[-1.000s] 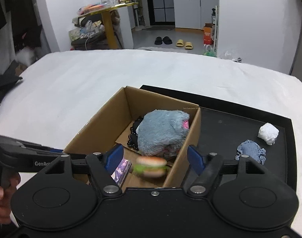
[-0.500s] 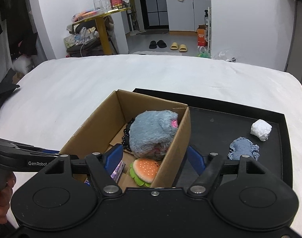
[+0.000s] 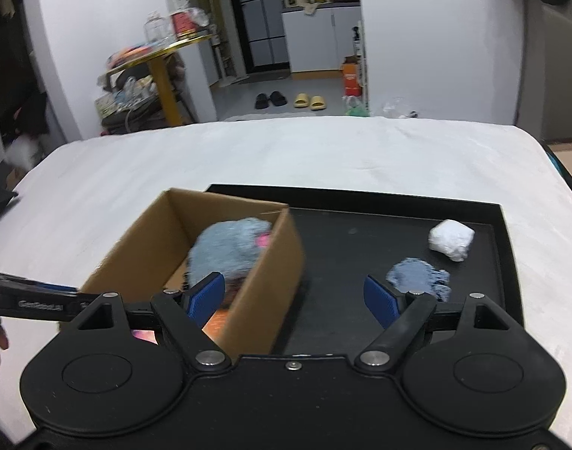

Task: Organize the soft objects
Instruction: 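Move the right tool to the blue denim plush and grasp it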

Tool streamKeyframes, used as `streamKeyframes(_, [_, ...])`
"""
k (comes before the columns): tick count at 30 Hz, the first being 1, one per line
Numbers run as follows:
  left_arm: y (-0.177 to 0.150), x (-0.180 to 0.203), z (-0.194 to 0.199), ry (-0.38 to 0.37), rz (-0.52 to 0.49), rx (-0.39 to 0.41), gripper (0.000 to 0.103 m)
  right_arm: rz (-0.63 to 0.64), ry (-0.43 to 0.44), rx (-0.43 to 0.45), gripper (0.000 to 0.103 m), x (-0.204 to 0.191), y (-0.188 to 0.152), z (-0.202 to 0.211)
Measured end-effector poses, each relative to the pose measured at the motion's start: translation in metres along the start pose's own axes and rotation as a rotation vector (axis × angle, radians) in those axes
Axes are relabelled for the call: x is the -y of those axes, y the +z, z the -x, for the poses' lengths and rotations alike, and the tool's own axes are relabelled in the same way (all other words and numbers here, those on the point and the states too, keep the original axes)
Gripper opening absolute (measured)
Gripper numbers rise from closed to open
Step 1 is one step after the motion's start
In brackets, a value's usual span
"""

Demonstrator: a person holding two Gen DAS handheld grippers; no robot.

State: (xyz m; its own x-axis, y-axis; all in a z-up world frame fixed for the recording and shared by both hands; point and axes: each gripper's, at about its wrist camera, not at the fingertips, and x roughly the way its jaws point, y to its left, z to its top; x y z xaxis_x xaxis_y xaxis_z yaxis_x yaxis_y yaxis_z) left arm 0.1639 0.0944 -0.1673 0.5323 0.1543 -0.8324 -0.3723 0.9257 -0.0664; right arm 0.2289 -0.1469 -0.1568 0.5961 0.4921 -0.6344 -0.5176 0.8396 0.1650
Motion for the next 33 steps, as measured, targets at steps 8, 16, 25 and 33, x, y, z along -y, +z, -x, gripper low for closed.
streamKeyframes(8, [0.004,0.013,-0.002,0.048,-0.022,0.006,0.062,-0.054,-0.053,0.037,0.081,0.042,-0.010,-0.015])
streamKeyframes(16, [0.003,0.027,-0.003,0.110,-0.053,0.024,0.069,-0.084,-0.104,0.035,0.080,0.072,-0.023,-0.034])
streamKeyframes(25, [0.000,0.037,-0.006,0.142,-0.066,0.024,0.069,-0.059,-0.117,0.041,0.068,0.083,-0.028,-0.047])
streamKeyframes(33, [-0.004,0.039,-0.013,0.185,-0.067,0.014,0.069,0.026,-0.118,0.017,0.067,0.079,-0.022,-0.063])
